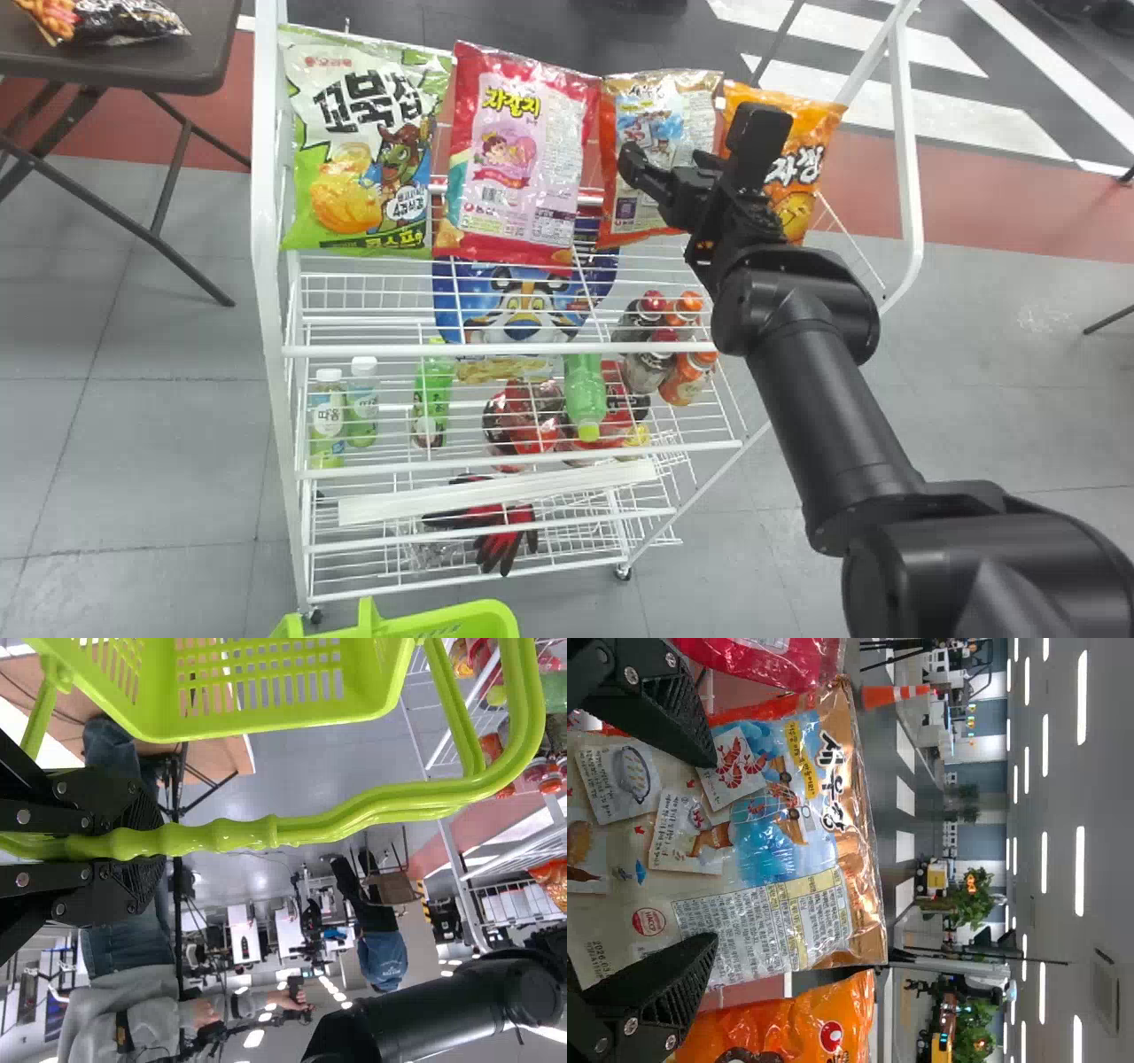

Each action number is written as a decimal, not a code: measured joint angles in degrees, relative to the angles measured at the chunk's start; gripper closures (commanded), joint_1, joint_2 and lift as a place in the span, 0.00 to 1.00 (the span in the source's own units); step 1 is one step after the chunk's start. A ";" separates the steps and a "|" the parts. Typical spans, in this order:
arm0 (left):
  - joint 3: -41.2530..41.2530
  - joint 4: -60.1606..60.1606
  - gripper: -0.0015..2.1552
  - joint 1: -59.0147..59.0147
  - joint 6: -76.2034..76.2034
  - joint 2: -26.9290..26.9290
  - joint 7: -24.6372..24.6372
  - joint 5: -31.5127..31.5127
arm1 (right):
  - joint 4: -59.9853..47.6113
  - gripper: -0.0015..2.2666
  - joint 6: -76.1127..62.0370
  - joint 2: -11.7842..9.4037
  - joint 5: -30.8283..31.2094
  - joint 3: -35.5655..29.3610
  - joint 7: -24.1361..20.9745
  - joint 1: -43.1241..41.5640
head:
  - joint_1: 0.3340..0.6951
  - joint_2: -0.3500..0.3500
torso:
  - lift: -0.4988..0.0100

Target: Hold basket handle with left hand then pick Saewookkang with right hand and place into basket

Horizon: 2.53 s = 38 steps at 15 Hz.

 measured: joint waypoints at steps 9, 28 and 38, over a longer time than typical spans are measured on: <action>-0.24 0.87 0.82 -0.72 -1.12 -0.40 -0.03 0.15 | -1.24 0.99 -2.62 0.06 0.47 0.23 0.69 2.16 | 1.00 0.00 | 0.94; -0.71 -2.44 0.82 -0.47 -1.93 -0.62 0.07 0.15 | -67.50 0.99 31.92 -1.43 -16.92 -11.28 -8.52 41.65 | 1.00 0.00 | 0.94; -0.19 -2.91 0.82 -1.61 0.75 -0.70 0.67 1.02 | -87.78 0.99 74.61 0.47 -27.65 -15.56 -2.33 59.09 | 1.00 0.00 | 0.94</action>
